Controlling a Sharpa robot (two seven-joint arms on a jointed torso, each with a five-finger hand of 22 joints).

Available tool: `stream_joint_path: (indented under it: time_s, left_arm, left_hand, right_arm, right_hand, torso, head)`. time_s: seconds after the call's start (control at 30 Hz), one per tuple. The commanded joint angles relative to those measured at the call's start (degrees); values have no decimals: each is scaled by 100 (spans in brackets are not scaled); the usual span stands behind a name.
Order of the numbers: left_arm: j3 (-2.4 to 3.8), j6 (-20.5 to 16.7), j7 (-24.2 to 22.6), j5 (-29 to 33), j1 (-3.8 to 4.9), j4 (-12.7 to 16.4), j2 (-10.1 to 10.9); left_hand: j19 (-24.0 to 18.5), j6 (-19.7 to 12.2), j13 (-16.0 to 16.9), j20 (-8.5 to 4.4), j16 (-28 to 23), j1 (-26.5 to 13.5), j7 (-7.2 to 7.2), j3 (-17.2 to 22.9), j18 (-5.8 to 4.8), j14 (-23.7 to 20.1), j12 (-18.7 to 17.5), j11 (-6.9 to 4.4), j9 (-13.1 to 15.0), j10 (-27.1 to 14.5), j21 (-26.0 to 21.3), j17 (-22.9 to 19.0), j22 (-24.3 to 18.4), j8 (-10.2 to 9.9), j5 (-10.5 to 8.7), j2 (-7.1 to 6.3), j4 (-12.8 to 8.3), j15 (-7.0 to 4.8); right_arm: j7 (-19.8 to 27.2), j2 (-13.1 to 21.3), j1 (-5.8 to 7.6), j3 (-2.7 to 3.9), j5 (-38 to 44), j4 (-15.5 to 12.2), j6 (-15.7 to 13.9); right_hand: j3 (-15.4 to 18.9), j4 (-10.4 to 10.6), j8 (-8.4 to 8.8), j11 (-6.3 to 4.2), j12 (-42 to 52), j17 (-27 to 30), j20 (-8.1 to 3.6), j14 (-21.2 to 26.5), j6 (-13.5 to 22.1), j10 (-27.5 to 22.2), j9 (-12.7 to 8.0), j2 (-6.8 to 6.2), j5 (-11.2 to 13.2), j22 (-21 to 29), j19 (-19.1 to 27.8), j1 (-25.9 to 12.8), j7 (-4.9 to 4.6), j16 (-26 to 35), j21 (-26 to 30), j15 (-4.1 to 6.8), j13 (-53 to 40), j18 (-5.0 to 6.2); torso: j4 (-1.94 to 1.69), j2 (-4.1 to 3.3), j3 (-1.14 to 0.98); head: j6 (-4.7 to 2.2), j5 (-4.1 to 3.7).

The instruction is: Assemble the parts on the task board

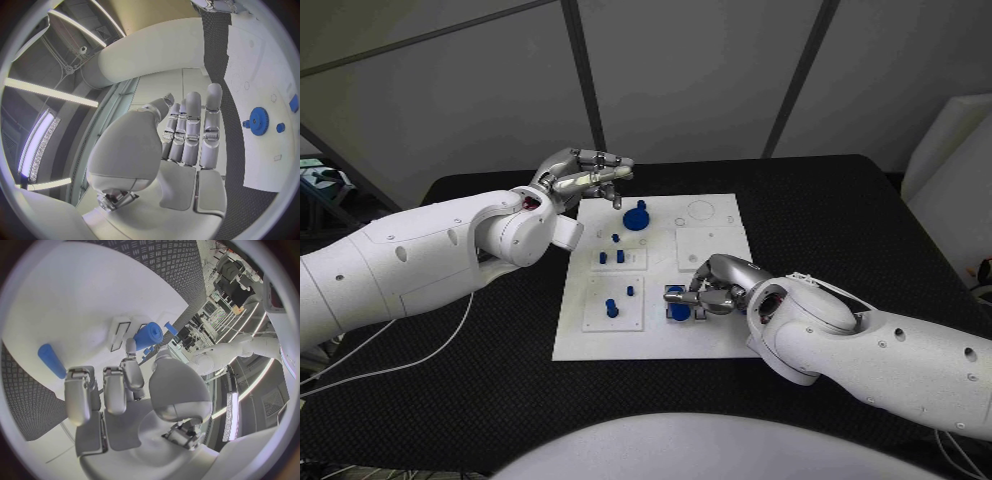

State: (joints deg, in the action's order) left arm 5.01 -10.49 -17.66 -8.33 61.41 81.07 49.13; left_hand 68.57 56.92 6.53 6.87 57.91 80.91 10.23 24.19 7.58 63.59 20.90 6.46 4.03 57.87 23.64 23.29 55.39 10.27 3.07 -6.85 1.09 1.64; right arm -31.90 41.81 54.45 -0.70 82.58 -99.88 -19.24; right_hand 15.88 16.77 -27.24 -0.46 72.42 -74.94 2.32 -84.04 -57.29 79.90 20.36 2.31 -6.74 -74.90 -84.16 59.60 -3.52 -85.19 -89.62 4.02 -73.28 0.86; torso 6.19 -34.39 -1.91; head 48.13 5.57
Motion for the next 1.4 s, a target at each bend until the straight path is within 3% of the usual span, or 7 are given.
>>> stream_joint_path:
  time_s: [0.03,0.33,0.73,1.07,1.4]
  left_arm:
    - [4,61,-14,13,10,14,3]
    - [4,64,-12,13,9,11,3]
    - [3,64,-10,13,7,-5,-1]
    - [1,70,-8,13,6,-18,-28]
    - [-2,73,-3,13,6,-18,-34]
  left_hand:
    - [-43,-51,9,10,-17,-32,4,-30,279,-36,27,-7,-1,-38,-26,-5,-6,22,18,12,4,6]
    - [-43,-51,9,10,-17,-32,4,-30,279,-36,27,-7,-1,-38,-26,-5,-6,22,18,12,4,6]
    - [-43,-51,9,10,-17,-32,4,-30,279,-36,27,-7,-1,-38,-26,-5,-6,22,18,12,4,6]
    - [-43,-51,9,10,-17,-32,4,-30,279,-36,27,-7,-1,-38,-26,-5,-6,22,18,12,4,6]
    - [-43,-51,9,10,-17,-32,4,-30,279,-36,27,-7,-1,-38,-26,-5,-6,22,18,12,4,6]
  right_arm:
    - [24,22,10,4,105,-45,-130]
    - [245,198,7,4,195,-277,-231]
    - [456,558,5,1,241,-572,-131]
    - [419,460,6,3,266,-434,-22]
    - [394,240,7,4,327,-191,16]
  right_hand:
    - [19,-2,-28,-14,-19,-645,-29,-425,42,-13,16,8,-16,-1510,-584,-38,-3,19,-38,27,-4,-86]
    - [-112,-184,-130,-36,33,-699,-43,-438,72,52,127,-12,-216,-1510,-584,793,19,-8,-38,44,-111,-86]
    - [-151,-334,-174,-42,34,-746,-49,-447,95,71,185,-10,-366,-1510,-584,1308,23,-34,-38,49,-156,-86]
    - [-191,-389,-184,-46,21,-754,-51,-447,94,75,205,82,-629,-1510,-584,1524,27,-36,-38,52,-170,-86]
    - [-232,-429,-196,-61,23,-753,-58,-447,81,84,218,173,-702,-1510,-584,1674,44,-34,-38,62,-188,-86]
  torso:
    - [6,-1,-5]
    - [4,0,-9]
    - [17,3,-3]
    - [-20,0,0]
    - [-5,-12,-3]
  head:
    - [1,-2]
    - [7,1]
    - [-12,-4]
    - [-16,-14]
    - [-2,17]
